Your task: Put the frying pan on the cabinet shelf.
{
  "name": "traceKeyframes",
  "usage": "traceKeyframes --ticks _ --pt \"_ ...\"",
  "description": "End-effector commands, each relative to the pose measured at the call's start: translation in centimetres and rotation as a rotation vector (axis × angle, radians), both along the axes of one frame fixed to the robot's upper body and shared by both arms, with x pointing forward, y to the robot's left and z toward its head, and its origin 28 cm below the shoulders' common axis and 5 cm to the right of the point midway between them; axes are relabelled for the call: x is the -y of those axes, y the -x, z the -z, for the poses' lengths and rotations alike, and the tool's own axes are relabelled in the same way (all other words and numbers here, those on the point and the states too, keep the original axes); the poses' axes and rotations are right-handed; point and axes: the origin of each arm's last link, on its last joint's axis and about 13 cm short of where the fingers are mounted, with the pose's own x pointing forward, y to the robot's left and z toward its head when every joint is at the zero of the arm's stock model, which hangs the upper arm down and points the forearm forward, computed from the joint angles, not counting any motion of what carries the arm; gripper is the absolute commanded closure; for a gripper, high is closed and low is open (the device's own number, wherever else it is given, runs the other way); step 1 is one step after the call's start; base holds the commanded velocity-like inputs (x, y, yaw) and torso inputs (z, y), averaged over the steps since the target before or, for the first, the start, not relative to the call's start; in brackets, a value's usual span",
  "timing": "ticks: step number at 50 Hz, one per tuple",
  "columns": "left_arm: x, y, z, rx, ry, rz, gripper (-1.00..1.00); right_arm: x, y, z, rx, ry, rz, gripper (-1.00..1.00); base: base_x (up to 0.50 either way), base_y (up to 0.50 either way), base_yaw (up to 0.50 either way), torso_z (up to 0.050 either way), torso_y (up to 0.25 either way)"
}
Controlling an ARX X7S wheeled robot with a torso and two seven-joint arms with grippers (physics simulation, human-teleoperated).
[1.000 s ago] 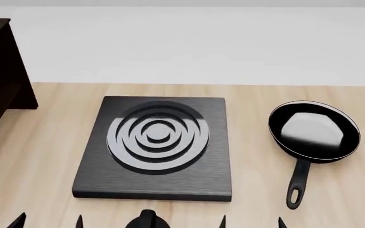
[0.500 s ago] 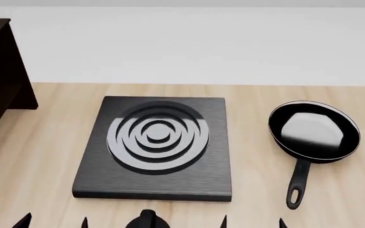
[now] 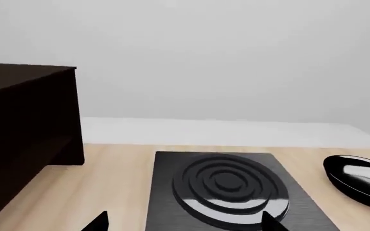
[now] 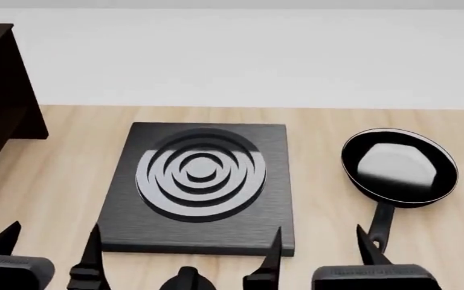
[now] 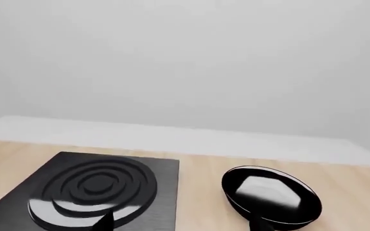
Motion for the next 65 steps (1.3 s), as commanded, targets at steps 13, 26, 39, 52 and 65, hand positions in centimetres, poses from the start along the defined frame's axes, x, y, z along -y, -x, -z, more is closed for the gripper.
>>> traceKeyframes --ticks 13,26,39,52,65 --pt "-0.2 0.5 -2.1 0.033 0.056 -0.045 -1.0 0.3 0.0 -3.0 0.009 0.014 0.005 -1.0 0.0 0.0 0.0 0.0 0.0" --pt "-0.2 0.8 -1.7 0.031 0.036 -0.019 -1.0 1.0 0.1 -1.9 0.001 0.011 0.031 -1.0 0.0 0.0 0.0 0.001 -0.108" --pt "-0.3 0.7 -1.4 0.031 0.03 -0.012 -1.0 0.9 0.2 -1.9 -0.007 0.017 0.035 -1.0 0.0 0.0 0.0 0.002 -0.25" --pt "-0.4 0.5 -2.0 0.033 0.039 -0.009 -1.0 0.8 0.5 -3.2 0.0 0.018 0.033 -1.0 0.0 0.0 0.0 0.002 -0.249" --pt "-0.7 -1.6 -4.6 0.086 0.045 0.004 -1.0 1.4 -0.7 -5.3 0.003 0.039 0.052 -1.0 0.0 0.0 0.0 0.0 -0.003"
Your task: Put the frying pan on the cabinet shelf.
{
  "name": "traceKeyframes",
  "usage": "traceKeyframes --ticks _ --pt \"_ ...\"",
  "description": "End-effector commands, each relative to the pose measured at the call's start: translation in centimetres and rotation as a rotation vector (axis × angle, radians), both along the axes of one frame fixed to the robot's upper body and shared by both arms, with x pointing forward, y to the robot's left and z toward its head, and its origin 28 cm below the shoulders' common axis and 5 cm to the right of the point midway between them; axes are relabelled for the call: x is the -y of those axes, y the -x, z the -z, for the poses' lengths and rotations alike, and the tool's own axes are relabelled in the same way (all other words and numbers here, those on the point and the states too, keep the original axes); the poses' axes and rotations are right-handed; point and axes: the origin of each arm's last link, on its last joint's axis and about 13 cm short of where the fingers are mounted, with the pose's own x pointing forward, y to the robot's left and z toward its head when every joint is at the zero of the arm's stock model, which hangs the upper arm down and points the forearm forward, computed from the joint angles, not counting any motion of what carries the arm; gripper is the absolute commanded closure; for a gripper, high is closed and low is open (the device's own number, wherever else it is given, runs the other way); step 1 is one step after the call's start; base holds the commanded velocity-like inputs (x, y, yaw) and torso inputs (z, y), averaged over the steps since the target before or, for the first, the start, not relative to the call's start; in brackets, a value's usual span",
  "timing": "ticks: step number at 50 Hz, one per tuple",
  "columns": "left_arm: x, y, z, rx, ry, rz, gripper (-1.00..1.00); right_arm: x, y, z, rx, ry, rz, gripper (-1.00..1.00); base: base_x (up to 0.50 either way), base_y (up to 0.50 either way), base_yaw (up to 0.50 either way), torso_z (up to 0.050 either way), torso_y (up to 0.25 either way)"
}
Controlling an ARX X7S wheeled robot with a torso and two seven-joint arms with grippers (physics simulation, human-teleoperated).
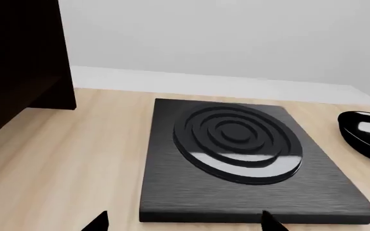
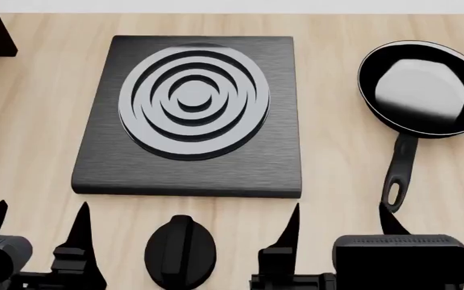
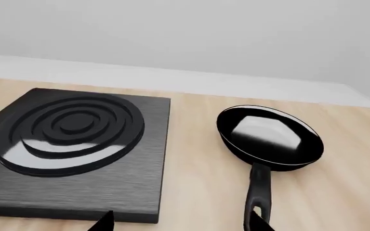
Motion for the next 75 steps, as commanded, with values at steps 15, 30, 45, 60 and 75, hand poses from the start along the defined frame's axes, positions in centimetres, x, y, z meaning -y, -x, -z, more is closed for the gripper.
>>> traceKeyframes --ticks 15,30,45,60,75 --pt "-0.4 -4.5 -3.1 0.075 0.003 0.003 -1.0 1.7 -3.8 -3.0 -0.05 0.042 0.048 -1.0 0.0 0.0 0.0 0.0 -0.005" --pt "-0.6 -3.9 -2.6 0.06 0.054 -0.01 -1.0 3.0 -7.6 -2.5 -0.173 0.007 0.117 -1.0 0.0 0.0 0.0 0.0 -0.006" --pt "-0.9 -3.5 -3.1 0.078 0.068 -0.009 -1.0 4.5 -11.1 -1.8 -0.267 0.03 0.214 -1.0 0.0 0.0 0.0 0.0 -0.005" --pt "-1.0 -3.4 -2.9 0.082 0.063 -0.004 -1.0 5.4 -14.1 -0.6 -0.342 0.011 0.249 -1.0 0.0 0.0 0.0 0.0 -0.006" --pt "-1.2 -3.4 -3.0 0.091 0.055 -0.005 -1.0 5.9 -16.3 1.0 -0.397 -0.027 0.27 -1.0 0.0 0.0 0.0 0.0 -0.005"
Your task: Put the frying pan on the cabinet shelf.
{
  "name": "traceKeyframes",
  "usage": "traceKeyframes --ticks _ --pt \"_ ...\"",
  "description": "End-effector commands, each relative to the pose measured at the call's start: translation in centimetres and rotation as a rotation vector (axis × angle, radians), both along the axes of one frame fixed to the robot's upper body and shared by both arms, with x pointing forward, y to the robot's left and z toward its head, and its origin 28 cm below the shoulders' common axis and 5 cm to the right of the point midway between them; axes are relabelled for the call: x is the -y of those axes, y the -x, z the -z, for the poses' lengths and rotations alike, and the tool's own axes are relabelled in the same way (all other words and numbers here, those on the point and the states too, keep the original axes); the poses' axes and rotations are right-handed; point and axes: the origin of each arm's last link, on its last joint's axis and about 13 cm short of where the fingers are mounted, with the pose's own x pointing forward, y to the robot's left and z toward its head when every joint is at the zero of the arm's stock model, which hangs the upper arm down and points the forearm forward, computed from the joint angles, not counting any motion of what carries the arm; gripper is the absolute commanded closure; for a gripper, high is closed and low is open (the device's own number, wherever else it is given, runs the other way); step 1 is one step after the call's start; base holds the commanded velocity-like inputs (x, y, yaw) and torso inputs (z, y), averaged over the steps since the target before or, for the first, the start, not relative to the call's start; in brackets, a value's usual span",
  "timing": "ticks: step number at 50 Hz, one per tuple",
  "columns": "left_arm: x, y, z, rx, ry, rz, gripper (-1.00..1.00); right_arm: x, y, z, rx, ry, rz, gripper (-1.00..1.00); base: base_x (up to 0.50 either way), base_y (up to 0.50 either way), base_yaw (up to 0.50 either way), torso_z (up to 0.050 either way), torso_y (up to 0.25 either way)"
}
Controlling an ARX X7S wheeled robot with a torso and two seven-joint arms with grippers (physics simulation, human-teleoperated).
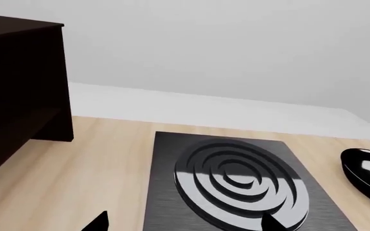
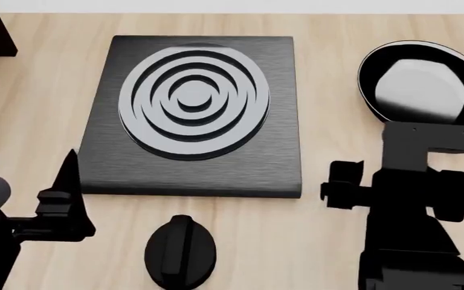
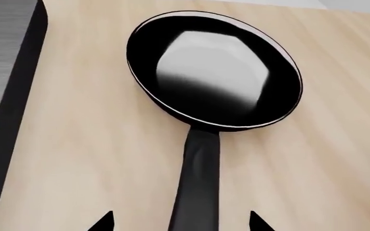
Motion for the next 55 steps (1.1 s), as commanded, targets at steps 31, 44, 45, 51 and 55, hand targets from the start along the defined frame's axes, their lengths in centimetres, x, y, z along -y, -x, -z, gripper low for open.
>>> traceKeyframes --ticks 31,44,45,51,55 --pt "-0.1 -0.1 0.0 0.005 0.012 -0.007 -1.0 1.2 -1.6 2.5 -0.06 -0.078 0.056 -1.0 0.0 0.0 0.0 0.0 -0.006" --pt "-0.1 -0.4 0.5 0.001 0.01 -0.007 -1.0 1.2 -1.1 2.0 -0.025 -0.043 0.047 1.0 0.0 0.0 0.0 0.0 -0.005" --pt "-0.1 -0.4 0.5 0.0 0.01 -0.007 -1.0 1.3 -1.1 2.0 -0.022 -0.037 0.046 1.0 0.0 0.0 0.0 0.0 -0.01" --pt "0.0 -0.4 0.5 -0.002 0.008 -0.002 -1.0 1.3 -0.4 2.1 0.003 -0.019 0.057 1.0 0.0 0.0 0.0 0.0 -0.004" --pt "0.0 -0.4 0.5 -0.003 0.008 -0.002 -1.0 1.3 0.2 1.9 0.027 -0.009 0.059 1.0 0.0 0.0 0.0 0.0 -0.002"
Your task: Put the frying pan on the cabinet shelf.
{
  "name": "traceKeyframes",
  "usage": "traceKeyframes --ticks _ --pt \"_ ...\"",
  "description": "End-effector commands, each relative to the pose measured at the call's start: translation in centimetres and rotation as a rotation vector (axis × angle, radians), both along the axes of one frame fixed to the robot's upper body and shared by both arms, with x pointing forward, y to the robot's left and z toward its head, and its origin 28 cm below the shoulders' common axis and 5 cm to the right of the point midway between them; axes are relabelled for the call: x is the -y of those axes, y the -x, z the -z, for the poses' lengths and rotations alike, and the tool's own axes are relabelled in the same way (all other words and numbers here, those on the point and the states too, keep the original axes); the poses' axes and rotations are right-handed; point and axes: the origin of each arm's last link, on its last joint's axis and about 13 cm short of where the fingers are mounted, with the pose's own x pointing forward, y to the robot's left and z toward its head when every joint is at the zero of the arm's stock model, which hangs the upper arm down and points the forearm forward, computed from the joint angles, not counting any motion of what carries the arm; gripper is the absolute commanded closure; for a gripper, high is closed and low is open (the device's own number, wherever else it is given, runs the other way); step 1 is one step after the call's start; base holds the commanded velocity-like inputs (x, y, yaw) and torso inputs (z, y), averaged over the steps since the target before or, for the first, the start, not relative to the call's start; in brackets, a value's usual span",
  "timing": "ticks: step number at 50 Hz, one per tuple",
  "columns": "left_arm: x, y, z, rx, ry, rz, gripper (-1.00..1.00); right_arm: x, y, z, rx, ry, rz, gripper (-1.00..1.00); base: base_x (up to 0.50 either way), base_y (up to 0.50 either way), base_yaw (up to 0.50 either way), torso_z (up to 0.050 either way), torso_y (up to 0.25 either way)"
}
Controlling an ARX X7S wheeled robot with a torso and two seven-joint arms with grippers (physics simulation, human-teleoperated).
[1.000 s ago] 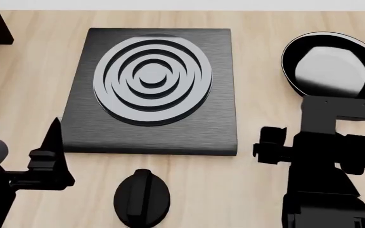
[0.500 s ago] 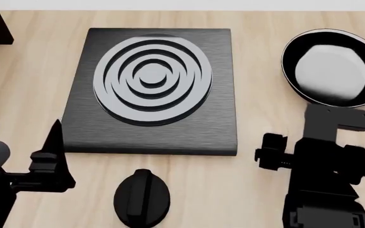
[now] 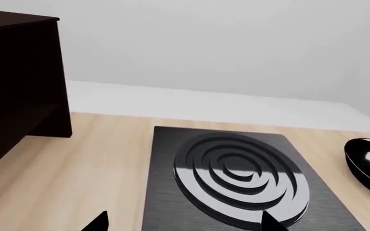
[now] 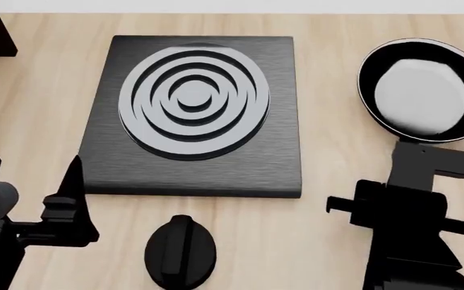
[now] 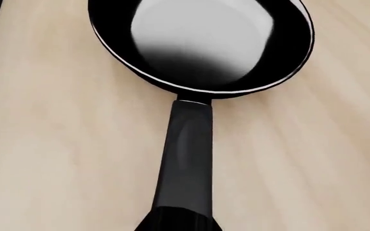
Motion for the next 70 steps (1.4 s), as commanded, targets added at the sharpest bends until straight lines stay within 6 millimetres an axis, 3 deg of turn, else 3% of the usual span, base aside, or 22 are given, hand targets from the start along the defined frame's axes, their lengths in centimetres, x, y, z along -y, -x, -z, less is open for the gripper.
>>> traceKeyframes --ticks 1,12,28,36,40,44,46,48,57,65,70 --pt "-0.1 -0.3 0.0 0.01 0.023 -0.007 -1.0 0.5 0.9 -0.9 0.077 0.078 0.014 1.0 0.0 0.0 0.0 0.0 -0.011" --pt "0.1 -0.1 -0.3 0.009 0.026 -0.005 -1.0 -0.4 3.4 -3.1 0.164 0.133 -0.028 1.0 0.0 0.0 0.0 0.0 -0.003" --pt "0.5 -0.2 -0.5 -0.006 0.053 0.021 -1.0 -1.4 6.4 -8.4 0.24 0.201 -0.196 1.0 0.0 0.0 0.0 0.0 -0.003" --pt "0.3 -0.5 -1.4 -0.017 0.104 0.053 -1.0 -1.5 7.4 -9.5 0.278 0.23 -0.262 1.0 0.0 0.0 0.0 0.0 -0.004" --pt "-0.2 -0.5 -2.8 -0.028 0.215 0.083 -1.0 -1.8 8.0 -10.5 0.308 0.216 -0.309 1.0 0.0 0.0 0.0 0.0 -0.003" --pt "-0.8 -0.7 -3.9 -0.028 0.165 0.082 -1.0 -2.4 8.7 -11.0 0.328 0.21 -0.368 1.0 0.0 0.01 0.0 0.0 -0.003" --pt "-0.9 -0.6 -4.7 -0.023 0.276 0.114 -1.0 -2.6 8.9 -11.1 0.339 0.195 -0.389 1.0 0.0 0.0 0.0 0.0 -0.005" --pt "-1.0 -0.6 -5.2 -0.017 0.279 0.121 -1.0 -2.8 9.2 -11.2 0.346 0.195 -0.408 1.0 0.0 0.0 0.0 0.0 -0.005" --pt "-0.1 -0.3 -7.3 -0.076 0.325 0.197 -1.0 -3.6 9.9 -12.0 0.388 0.222 -0.456 1.0 0.0 0.0 0.0 0.002 -0.003" --pt "1.0 1.0 -7.1 -0.158 0.355 0.27 -1.0 -4.5 10.5 -12.1 0.395 0.221 -0.508 1.0 0.0 0.0 0.0 0.0 -0.003" --pt "2.0 1.9 -7.6 -0.157 0.31 0.41 -1.0 -5.0 10.9 -12.9 0.415 0.239 -0.522 1.0 0.0 0.0 0.0 0.0 -0.004"
